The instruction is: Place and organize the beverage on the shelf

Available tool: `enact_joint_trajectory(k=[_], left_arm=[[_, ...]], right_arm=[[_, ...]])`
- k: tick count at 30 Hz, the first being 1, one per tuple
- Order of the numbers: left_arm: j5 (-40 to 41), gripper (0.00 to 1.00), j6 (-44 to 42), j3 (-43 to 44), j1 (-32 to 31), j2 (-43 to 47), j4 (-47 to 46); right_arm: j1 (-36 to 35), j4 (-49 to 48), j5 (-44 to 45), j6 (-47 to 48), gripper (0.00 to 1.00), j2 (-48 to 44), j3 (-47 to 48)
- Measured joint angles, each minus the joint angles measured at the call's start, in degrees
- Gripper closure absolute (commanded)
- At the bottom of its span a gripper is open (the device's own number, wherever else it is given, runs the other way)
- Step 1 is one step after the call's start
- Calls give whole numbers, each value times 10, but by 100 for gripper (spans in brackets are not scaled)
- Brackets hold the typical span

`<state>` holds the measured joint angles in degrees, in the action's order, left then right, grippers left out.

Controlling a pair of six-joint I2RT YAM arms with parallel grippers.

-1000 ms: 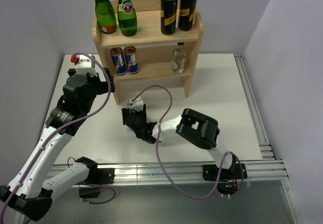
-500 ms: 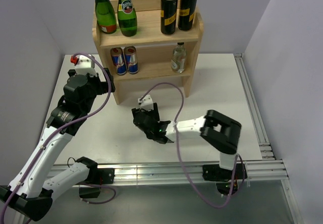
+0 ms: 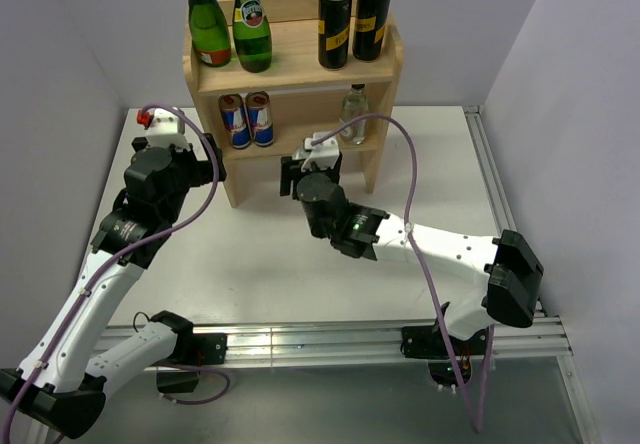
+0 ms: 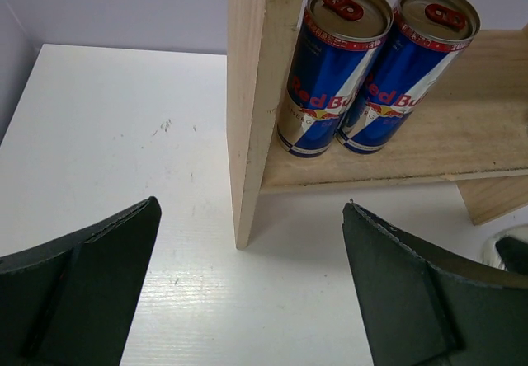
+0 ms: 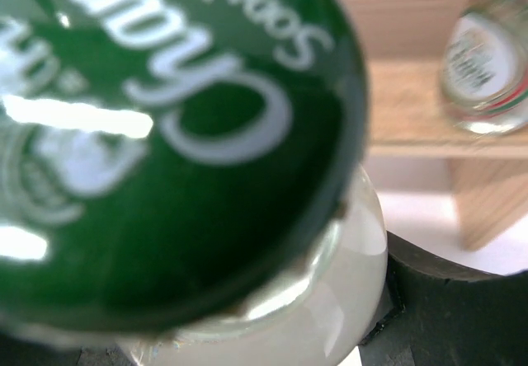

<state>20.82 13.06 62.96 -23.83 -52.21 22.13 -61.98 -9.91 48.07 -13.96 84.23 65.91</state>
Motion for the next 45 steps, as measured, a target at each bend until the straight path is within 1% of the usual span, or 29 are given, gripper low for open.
enact_joint_trajectory(k=[3, 9, 14, 22, 37, 45], left_arm=[[0, 1, 0, 0, 2, 0, 0], [0, 1, 2, -4, 4, 2, -1], [0, 1, 2, -7, 7, 2, -1], [0, 1, 2, -7, 12, 2, -1], [-2, 1, 2, -7, 14, 2, -1], [-4, 1, 2, -7, 14, 2, -1]], right_arm=[[40, 21, -12, 8, 100, 9, 16], [116, 45, -43, 20, 100, 57, 61], [152, 57, -59, 31, 100, 90, 99], [172, 57, -75, 47, 100, 137, 160], [197, 54, -66, 49, 100, 153, 170], [203, 25, -33, 49, 100, 165, 170]])
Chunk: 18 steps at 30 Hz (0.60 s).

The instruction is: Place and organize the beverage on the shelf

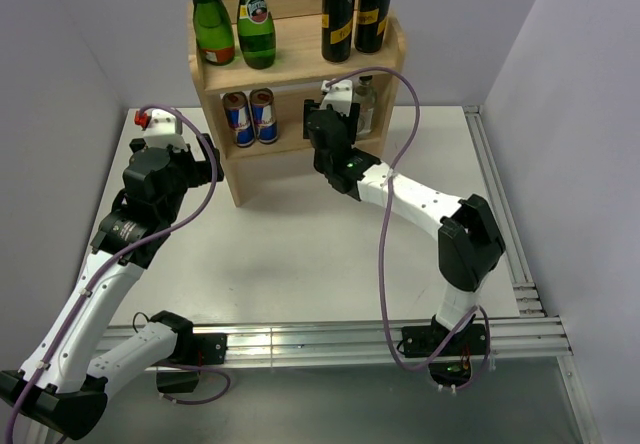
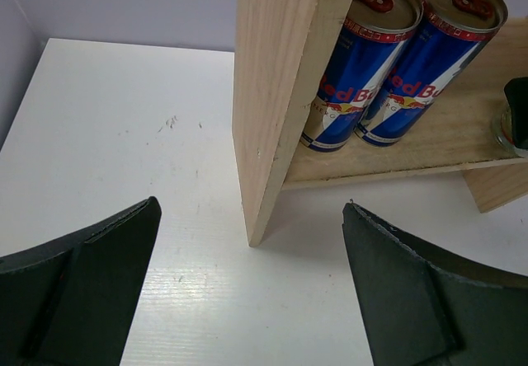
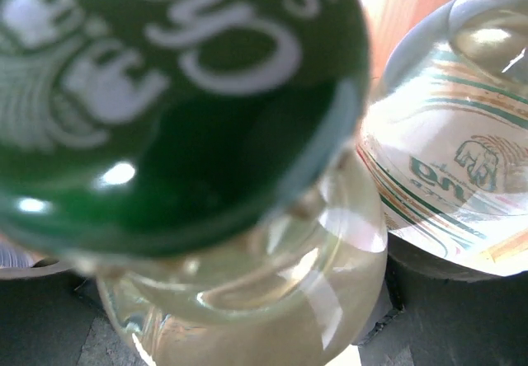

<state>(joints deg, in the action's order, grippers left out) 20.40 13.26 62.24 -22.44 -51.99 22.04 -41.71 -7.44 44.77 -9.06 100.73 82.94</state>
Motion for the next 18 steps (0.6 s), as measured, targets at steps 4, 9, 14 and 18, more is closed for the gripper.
enact_joint_trajectory(k=[4, 9, 14, 18], left_arm=[[-1, 1, 0, 0, 0, 0, 0], [-2, 1, 0, 0, 0, 0, 0], [-2, 1, 0, 0, 0, 0, 0], [-2, 1, 0, 0, 0, 0, 0]], right_arm=[[1, -19, 14, 0, 100, 8, 0], [1, -39, 30, 0, 100, 16, 0], [1, -59, 47, 0, 100, 28, 5], [2, -63, 60, -4, 93, 39, 15]])
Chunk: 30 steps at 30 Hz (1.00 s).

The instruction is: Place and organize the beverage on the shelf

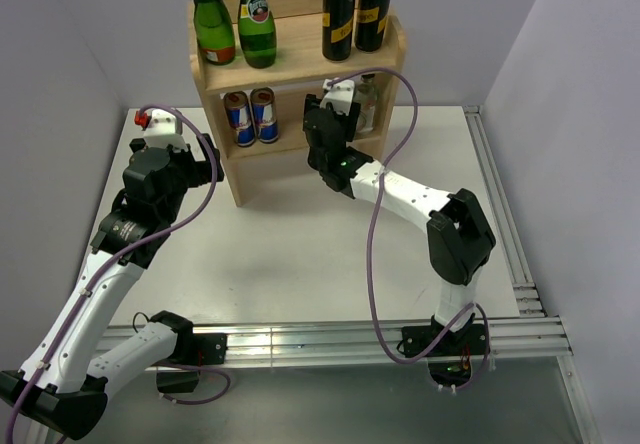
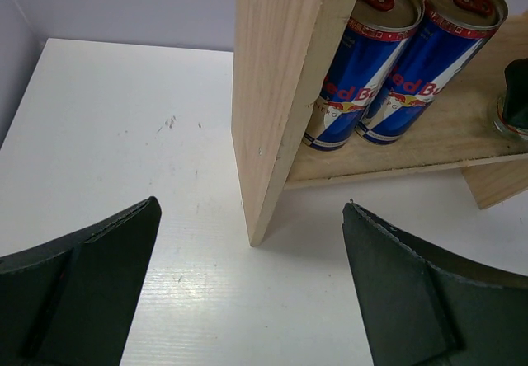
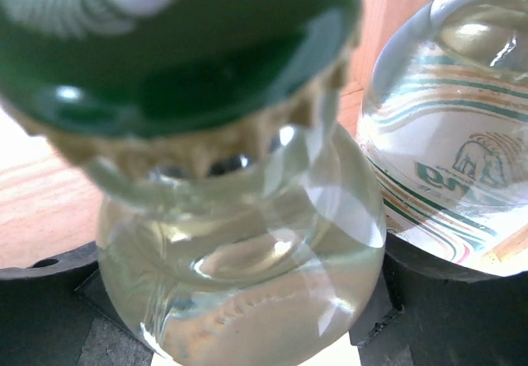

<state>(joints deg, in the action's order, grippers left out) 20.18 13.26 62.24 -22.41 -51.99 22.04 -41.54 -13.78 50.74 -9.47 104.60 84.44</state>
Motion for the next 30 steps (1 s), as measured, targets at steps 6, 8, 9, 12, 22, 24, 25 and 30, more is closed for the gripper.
enact_joint_trajectory(k=[6, 8, 9, 12, 22, 24, 25, 30], left_arm=[[0, 1, 0, 0, 0, 0, 0], [0, 1, 0, 0, 0, 0, 0], [0, 1, 0, 0, 0, 0, 0], [0, 1, 0, 0, 0, 0, 0], [-1, 1, 0, 0, 3, 0, 0], [-3, 1, 0, 0, 4, 0, 0], [-4, 1, 0, 0, 5, 0, 0], [-9, 1, 0, 0, 9, 0, 0]], right_arm=[[3, 1, 1, -6, 25, 5, 6], [3, 1, -2, -11, 19, 5, 6], [3, 1, -4, -14, 18, 6, 6], [4, 1, -9, -19, 13, 6, 6], [4, 5, -25, -35, 1, 6, 6], [4, 5, -29, -38, 0, 6, 6], [4, 5, -31, -40, 0, 6, 6], [4, 5, -42, -42, 0, 4, 2]])
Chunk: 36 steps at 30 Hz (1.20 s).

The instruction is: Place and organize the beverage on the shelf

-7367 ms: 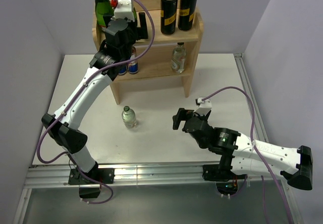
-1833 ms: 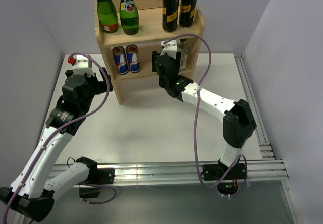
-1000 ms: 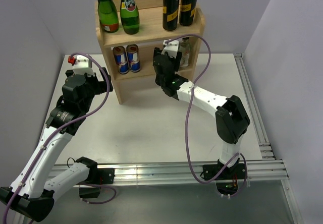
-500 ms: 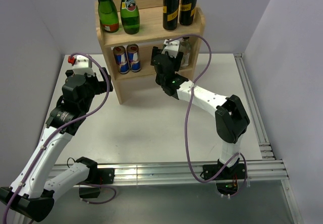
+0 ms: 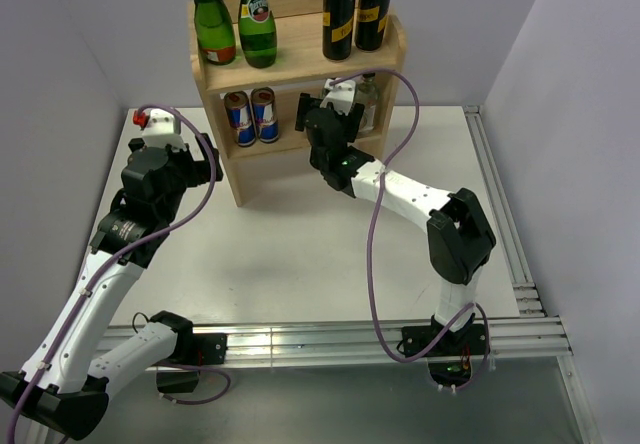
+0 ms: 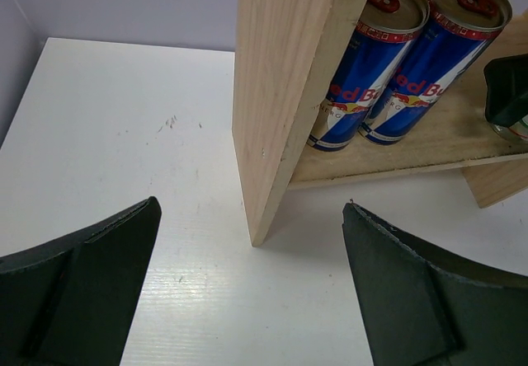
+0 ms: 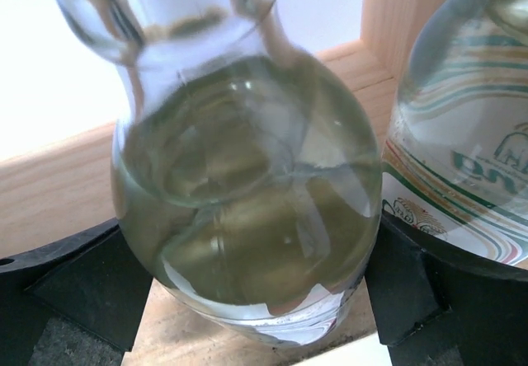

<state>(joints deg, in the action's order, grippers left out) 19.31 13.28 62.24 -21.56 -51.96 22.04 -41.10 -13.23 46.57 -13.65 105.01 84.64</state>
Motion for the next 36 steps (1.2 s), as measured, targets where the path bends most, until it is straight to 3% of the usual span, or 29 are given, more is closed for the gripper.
enact_joint_trajectory(k=[12, 24, 30, 36], left_arm=[[-1, 1, 0, 0, 6, 0, 0], [-4, 1, 0, 0, 9, 0, 0], [-18, 1, 4, 0, 10, 0, 1], [-84, 1, 27, 3, 10, 7, 32]], right_arm=[[-6, 14, -44, -9, 0, -30, -54], [-48, 46, -24, -35, 0, -106, -122], [-116, 125, 7, -87, 0, -196, -177], [-218, 241, 39, -125, 0, -314, -182]])
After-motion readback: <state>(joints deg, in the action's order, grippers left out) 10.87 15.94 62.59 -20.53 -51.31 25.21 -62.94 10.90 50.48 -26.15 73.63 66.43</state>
